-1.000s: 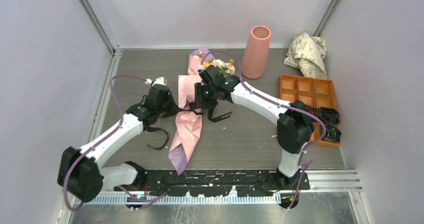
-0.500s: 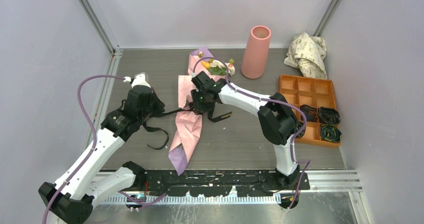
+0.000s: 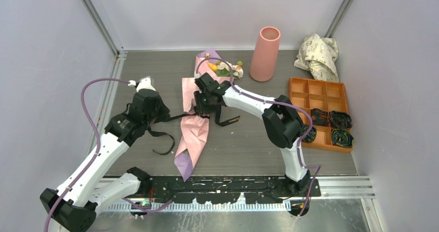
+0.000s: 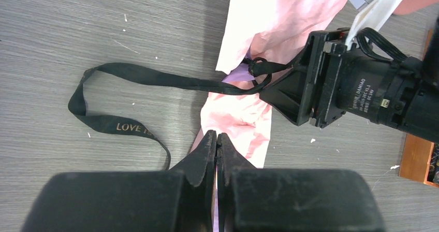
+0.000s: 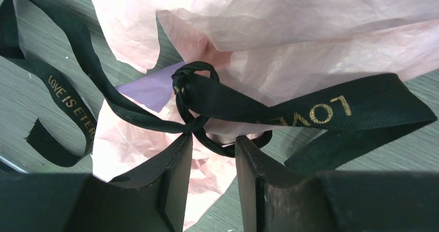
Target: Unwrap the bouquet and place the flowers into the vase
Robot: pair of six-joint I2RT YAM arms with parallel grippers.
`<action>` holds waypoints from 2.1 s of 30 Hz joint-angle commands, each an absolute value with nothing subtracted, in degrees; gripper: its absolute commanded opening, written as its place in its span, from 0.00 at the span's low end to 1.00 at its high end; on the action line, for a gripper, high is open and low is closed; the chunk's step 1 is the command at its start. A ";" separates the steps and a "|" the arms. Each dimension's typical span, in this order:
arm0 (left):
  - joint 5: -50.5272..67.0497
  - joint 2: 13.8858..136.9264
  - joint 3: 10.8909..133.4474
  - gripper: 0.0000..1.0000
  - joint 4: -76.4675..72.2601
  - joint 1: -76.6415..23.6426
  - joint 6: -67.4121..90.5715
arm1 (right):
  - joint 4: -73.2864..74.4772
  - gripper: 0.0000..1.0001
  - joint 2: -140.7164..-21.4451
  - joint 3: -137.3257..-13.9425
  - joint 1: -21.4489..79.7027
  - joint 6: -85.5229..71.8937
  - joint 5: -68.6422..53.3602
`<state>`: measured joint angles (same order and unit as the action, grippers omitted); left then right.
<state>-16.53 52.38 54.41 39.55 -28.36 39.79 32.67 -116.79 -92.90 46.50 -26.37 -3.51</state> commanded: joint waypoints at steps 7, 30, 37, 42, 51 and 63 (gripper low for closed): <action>-17.19 53.45 54.23 0.02 37.50 -27.98 38.87 | 30.82 0.23 -119.62 -97.01 47.24 -25.84 -3.92; 21.71 85.13 56.59 0.06 3.63 -20.59 40.47 | 26.96 0.04 -103.86 -83.71 47.28 -27.29 -1.78; 26.08 93.14 54.86 0.03 -2.12 -20.49 43.16 | 25.94 0.07 -102.21 -81.51 47.23 -27.97 -0.75; 27.06 95.76 53.12 0.02 -2.97 -20.48 42.86 | 26.20 0.10 -101.69 -80.61 47.29 -27.78 -0.18; 24.49 88.93 48.72 0.01 2.02 -20.50 40.81 | 26.01 0.30 -105.60 -83.17 47.27 -27.87 -1.53; 25.17 89.83 45.67 0.01 0.28 -20.48 41.21 | 26.10 0.34 -104.94 -81.16 47.85 -29.13 -5.25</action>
<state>24.05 89.52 46.28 2.35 -20.75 41.54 28.10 -107.59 -81.73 47.05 -28.14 -3.16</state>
